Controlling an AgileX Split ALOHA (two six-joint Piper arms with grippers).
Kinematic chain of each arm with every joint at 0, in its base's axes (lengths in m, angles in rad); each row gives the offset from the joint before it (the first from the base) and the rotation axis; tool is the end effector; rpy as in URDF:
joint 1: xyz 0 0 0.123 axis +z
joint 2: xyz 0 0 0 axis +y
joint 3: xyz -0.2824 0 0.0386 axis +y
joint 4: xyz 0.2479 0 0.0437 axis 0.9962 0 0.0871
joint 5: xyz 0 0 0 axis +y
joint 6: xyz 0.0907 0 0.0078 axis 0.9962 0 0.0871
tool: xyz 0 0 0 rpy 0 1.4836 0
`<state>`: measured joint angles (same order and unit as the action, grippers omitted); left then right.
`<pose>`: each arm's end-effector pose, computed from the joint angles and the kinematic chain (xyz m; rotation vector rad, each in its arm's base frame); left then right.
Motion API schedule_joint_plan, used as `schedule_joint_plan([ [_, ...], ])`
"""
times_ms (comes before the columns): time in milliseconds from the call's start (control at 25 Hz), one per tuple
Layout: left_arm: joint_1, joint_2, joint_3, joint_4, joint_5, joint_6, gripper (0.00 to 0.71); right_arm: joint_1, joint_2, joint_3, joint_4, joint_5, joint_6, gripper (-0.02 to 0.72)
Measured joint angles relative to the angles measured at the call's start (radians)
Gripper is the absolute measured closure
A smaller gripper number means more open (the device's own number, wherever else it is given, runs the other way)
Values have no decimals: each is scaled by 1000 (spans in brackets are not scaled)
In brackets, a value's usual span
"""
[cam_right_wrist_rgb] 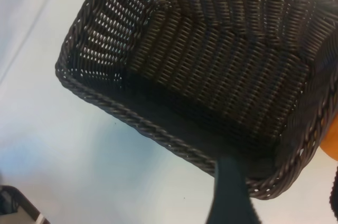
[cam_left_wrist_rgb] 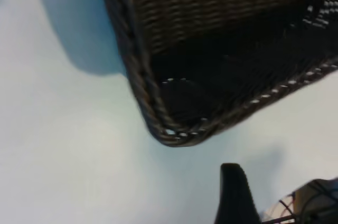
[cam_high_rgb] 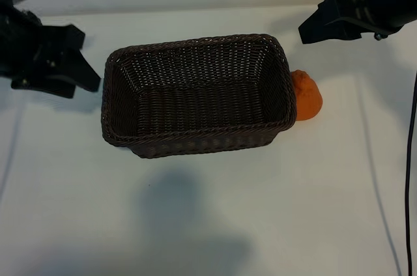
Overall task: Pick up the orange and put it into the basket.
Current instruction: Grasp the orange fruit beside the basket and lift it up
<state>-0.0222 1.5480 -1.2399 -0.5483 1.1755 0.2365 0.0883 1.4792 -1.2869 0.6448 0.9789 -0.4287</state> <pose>0.2990 -0.0505 0.2950 0.1242 2.8245 -0.7271 0.3031 0.0725 0.3378 -0.3512 2.4656 0.6846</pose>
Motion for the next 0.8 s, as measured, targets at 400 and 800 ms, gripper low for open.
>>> schedule_joint_plan([
  [400, 0, -30, 4, -46, 0, 22, 221, 0, 0, 0, 0, 1, -1, 256],
  [800, 0, -30, 5, -49, -7, 20, 221, 0, 0, 0, 0, -19, -1, 256],
])
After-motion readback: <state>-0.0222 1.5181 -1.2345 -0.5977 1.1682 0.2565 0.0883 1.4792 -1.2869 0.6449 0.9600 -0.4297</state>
